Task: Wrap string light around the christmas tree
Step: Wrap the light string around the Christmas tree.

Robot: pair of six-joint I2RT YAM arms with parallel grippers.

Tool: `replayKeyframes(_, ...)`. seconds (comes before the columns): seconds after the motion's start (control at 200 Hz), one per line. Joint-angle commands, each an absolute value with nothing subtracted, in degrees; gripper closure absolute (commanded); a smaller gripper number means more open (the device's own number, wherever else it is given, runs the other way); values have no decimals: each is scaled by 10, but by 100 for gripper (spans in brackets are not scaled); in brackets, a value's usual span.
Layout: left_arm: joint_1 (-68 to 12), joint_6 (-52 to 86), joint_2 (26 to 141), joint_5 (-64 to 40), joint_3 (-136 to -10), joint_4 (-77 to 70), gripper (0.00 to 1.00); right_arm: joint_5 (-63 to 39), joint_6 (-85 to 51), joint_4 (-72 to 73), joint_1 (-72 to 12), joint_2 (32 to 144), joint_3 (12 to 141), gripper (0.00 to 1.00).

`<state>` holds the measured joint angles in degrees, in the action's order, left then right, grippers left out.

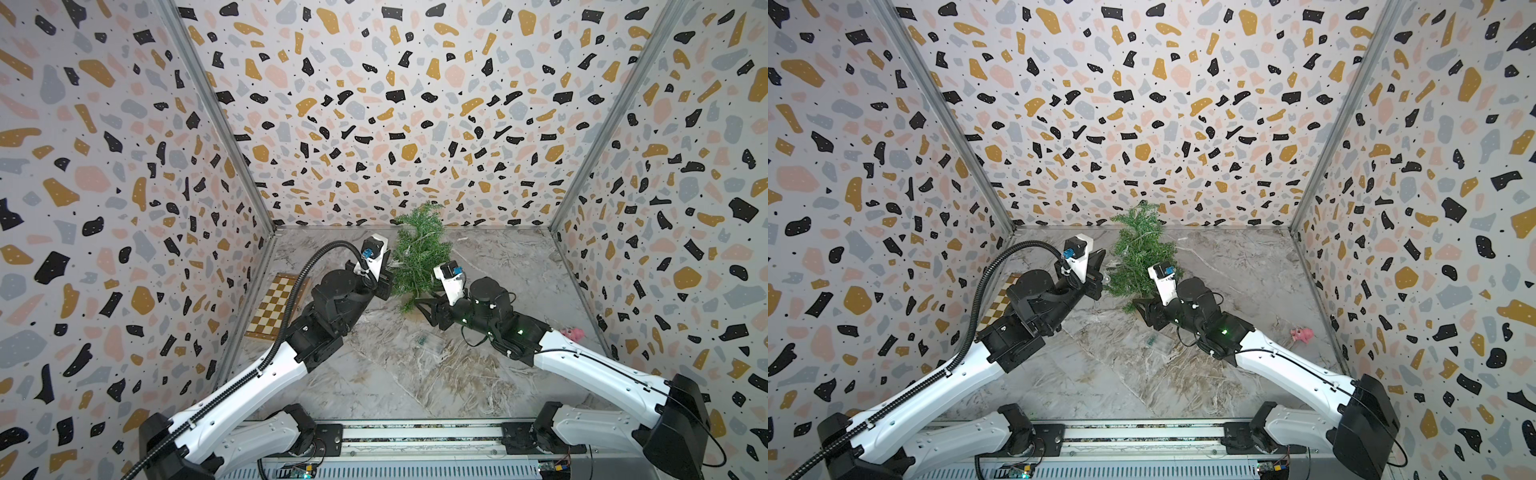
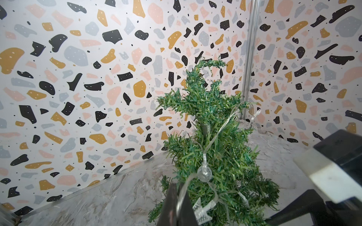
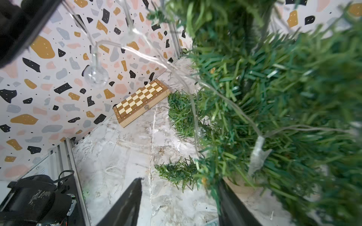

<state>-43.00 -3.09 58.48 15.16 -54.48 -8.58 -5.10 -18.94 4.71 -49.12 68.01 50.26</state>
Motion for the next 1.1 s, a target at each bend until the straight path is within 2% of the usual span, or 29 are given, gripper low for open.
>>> replayKeyframes(0.0,-425,-22,571,142,-538,-98,100,-33,-199,78,-497,681,499,43)
replayKeyframes(0.28,-425,-11,576,124,-536,-98,100,79,-256,170,-524,700,449,44)
replayKeyframes(0.4,-425,-8,569,84,-536,-95,100,141,-260,199,-556,726,453,44)
replayKeyframes(0.581,-424,1,551,-2,-537,-81,100,194,-276,242,-559,759,450,42)
replayKeyframes(0.866,-425,5,539,-26,-541,-69,100,240,-281,281,-559,805,473,42)
replayKeyframes(0.961,-424,3,536,-23,-541,-63,100,242,-283,287,-559,816,483,53)
replayKeyframes(1.046,-424,3,531,-5,-533,-62,100,245,-287,289,-559,812,479,75)
replayKeyframes(1.096,-424,1,528,15,-528,-62,100,238,-286,288,-559,799,472,83)
